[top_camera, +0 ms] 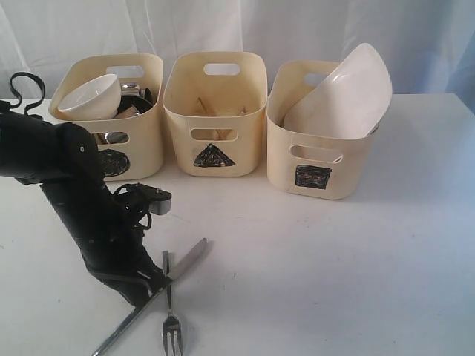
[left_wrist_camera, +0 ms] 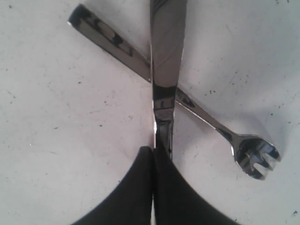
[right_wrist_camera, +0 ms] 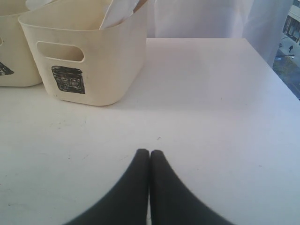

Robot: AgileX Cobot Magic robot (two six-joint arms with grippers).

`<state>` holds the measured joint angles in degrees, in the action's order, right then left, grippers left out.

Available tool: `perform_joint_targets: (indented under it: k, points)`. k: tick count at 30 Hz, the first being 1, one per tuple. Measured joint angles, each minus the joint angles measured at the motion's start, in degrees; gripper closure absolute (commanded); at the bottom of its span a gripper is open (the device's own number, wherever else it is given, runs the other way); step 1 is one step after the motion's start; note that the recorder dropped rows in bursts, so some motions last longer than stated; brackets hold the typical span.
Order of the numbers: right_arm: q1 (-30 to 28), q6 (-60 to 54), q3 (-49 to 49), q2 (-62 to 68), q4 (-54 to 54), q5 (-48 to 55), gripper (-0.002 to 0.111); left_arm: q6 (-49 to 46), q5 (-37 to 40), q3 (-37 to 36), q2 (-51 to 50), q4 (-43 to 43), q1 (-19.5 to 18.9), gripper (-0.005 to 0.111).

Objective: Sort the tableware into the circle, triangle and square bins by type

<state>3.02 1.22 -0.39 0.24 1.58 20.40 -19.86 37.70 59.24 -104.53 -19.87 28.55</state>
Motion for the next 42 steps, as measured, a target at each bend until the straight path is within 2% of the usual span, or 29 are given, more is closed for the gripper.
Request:
perform_joint_targets:
  k: [7,9,17,19,25,31,36,42]
  points:
    - [0.00,0.00,0.00,0.00,0.00,0.00,0.108,0.00,-0.03,0.00,0.00,0.11,0.00,0.107]
    - [0.00,0.00,0.00,0.00,0.00,0.00,0.108,-0.29,-0.24,0.00,0.00,0.11,0.00,0.103]
    - [0.00,0.00,0.00,0.00,0.00,0.00,0.108,-0.69,-0.63,0.00,1.33,0.21,0.00,0.062]
    - [0.00,0.00,0.00,0.00,0.00,0.00,0.108,-0.69,-0.63,0.00,2.38,0.21,0.00,0.057]
    - [0.00,0.00,0.00,0.00,0.00,0.00,0.108,-1.72,-0.63,0.00,3.29,-0.04,0.36,0.057]
    - [0.00,0.00,0.00,0.00,0.00,0.00,0.108,-2.56,-1.74,0.00,3.29,1.97,3.99,0.057]
    - [0.00,0.00,0.00,0.00,0.00,0.00,0.108,-0.75,-5.05,0.00,3.29,7.58,6.46,0.060]
    - [0.00,0.00,0.00,0.00,0.00,0.00,0.108,3.93,-5.45,0.00,3.29,14.09,6.72,0.060]
